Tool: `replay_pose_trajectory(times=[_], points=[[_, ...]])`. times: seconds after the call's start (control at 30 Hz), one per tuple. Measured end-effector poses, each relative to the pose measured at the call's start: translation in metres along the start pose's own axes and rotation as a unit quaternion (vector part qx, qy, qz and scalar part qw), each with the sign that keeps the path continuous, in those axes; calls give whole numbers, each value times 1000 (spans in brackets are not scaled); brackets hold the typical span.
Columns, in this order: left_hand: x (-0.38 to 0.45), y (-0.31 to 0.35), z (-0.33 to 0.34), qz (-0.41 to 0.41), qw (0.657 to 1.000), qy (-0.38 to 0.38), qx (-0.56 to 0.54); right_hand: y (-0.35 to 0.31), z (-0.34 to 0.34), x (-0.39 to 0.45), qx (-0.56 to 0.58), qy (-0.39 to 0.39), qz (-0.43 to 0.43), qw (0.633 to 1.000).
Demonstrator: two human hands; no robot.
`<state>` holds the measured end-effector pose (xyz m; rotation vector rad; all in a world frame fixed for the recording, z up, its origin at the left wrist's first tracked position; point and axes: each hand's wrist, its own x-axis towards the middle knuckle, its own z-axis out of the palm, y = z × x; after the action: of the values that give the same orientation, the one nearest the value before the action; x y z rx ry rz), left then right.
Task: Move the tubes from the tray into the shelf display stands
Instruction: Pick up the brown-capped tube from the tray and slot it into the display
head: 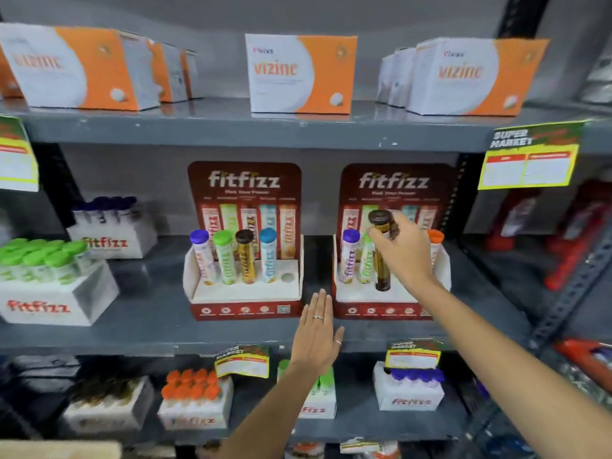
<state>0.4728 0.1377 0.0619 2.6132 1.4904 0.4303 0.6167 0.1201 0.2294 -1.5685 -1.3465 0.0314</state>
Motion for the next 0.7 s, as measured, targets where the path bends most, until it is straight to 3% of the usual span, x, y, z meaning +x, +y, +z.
replay_pose_trajectory(times=[0.3, 0.7], points=[[20, -11, 17, -33, 994, -99, 21, 11, -15, 23, -26, -52, 43, 997], [22, -13, 23, -38, 995, -87, 9, 6, -35, 75, -137, -185, 191, 954]])
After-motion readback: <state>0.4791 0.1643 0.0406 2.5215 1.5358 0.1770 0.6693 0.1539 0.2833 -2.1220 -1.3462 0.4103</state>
